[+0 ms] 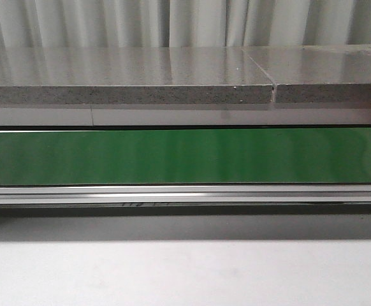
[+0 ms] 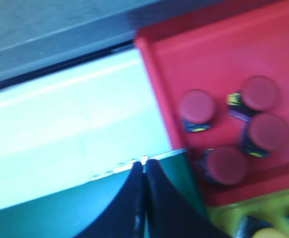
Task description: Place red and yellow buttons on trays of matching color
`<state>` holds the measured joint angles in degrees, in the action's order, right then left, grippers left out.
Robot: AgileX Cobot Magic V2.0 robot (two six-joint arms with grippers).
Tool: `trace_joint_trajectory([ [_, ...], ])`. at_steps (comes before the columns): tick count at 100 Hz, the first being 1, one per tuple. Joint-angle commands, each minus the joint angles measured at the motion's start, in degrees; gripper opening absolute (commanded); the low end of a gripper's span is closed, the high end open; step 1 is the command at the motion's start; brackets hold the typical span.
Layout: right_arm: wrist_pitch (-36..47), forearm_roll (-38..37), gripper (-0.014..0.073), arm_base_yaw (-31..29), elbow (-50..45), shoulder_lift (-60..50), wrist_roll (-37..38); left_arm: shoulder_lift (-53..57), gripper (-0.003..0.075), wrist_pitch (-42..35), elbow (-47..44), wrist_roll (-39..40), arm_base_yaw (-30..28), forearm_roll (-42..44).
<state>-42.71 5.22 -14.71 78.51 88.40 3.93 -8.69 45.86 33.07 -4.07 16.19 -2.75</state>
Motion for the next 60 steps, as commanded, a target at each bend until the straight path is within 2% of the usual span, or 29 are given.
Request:
trace_joint_trajectory([
  [1, 1.0, 0.4, -0.0066, 2.9, 1.8, -3.8, -1.2, -0.7, -0.0021, -4.6, 1.5, 0.7, 0.4, -0.8],
  [36, -0.5, 0.4, -0.0066, 13.5, 1.7, -6.5, -3.9, -0.7, -0.0021, -4.6, 1.5, 0.7, 0.4, -0.8],
  [60, -0.4, 0.7, -0.0066, 15.1, 0.4, -8.1, -3.9, -0.7, -0.0021, -4.6, 1.5, 0.7, 0.4, -0.8],
])
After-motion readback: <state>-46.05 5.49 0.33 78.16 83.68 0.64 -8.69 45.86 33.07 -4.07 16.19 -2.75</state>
